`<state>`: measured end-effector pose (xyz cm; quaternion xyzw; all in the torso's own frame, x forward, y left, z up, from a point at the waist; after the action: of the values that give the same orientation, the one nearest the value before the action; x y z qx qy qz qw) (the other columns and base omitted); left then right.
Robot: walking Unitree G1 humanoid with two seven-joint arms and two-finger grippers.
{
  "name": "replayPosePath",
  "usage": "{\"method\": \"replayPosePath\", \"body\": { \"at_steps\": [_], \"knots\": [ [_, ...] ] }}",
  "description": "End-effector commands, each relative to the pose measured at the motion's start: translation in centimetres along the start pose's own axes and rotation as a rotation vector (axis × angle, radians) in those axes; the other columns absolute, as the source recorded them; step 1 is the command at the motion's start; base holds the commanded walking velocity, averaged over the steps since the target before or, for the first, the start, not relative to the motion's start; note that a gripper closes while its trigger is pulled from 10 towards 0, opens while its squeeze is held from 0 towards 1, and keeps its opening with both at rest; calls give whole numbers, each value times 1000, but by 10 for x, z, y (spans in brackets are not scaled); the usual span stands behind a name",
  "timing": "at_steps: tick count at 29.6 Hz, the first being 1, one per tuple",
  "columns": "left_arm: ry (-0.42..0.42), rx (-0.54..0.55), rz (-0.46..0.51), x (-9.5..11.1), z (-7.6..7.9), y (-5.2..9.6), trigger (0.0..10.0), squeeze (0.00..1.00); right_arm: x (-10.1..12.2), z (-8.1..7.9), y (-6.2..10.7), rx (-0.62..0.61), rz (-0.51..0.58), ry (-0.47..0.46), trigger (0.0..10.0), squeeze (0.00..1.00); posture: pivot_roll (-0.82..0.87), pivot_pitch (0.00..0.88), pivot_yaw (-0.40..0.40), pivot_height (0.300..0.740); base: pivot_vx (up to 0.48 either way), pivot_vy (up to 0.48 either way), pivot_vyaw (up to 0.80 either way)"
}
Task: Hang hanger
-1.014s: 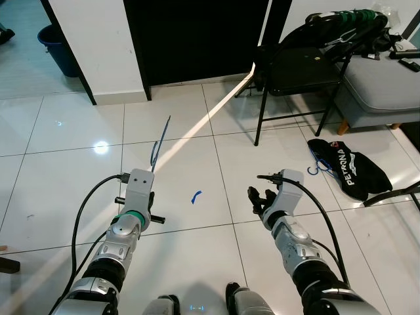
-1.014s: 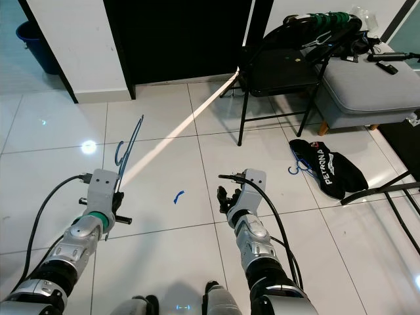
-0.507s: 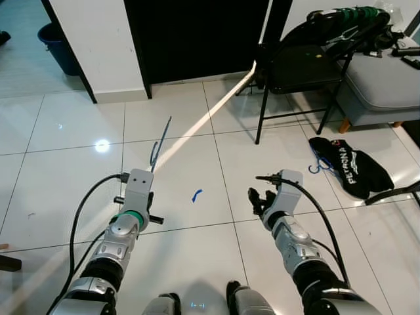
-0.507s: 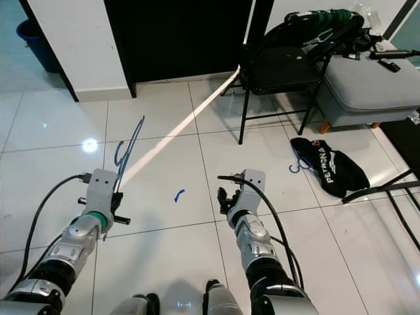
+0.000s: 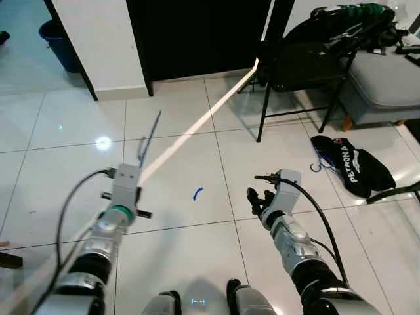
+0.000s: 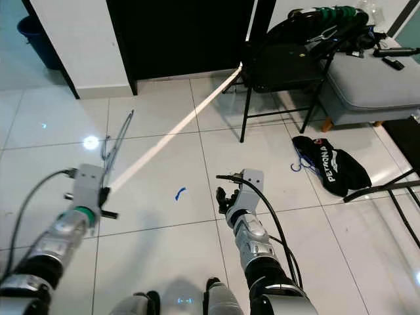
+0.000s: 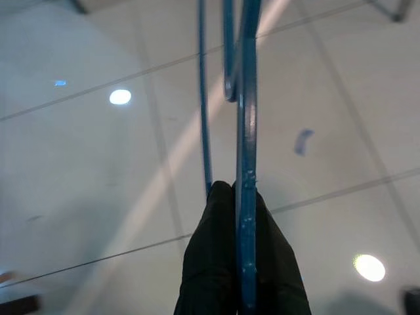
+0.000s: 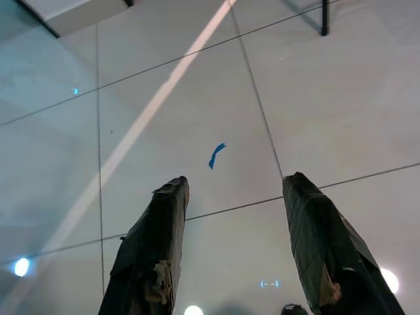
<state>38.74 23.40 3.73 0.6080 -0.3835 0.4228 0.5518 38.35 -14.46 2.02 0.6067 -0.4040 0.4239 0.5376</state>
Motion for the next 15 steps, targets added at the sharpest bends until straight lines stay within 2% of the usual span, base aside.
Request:
{"method": "replayPosePath", "body": {
  "at_steps": [1,5,8,9,15],
  "knots": [
    [15,8,-44,-15,-4,3,10000,0,-12,0,3,2,-35,-13,10000,0,31,178,47,740,0,0,0],
    [13,51,-77,-23,-19,5,10000,0,-13,-2,3,13,-44,-3,10000,0,31,177,45,740,0,0,0],
    [17,58,-90,-28,-21,6,10000,0,-13,-3,3,11,-47,-6,10000,0,29,177,47,740,0,0,0],
    [35,72,-111,-35,-22,8,10000,0,-13,-2,3,6,-46,-9,10000,0,26,176,49,740,0,0,0],
    [45,91,-125,-40,-26,9,10000,0,-14,0,3,2,-47,-14,10000,0,26,176,48,740,0,0,0]
  ]
}}
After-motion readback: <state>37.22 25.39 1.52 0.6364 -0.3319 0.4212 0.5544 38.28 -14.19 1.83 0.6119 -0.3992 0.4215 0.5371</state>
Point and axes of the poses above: a point about 5 cm out from each wrist's last joint towards the gripper, its own y axis pointing back from the gripper into the wrist, its own x axis along the axis of the wrist's last joint, z = x × y, the point moved 6 cm from there along -y, pointing out of the wrist towards the gripper, and after that the axes turned 12 degrees about y, right-handed, at the moved point
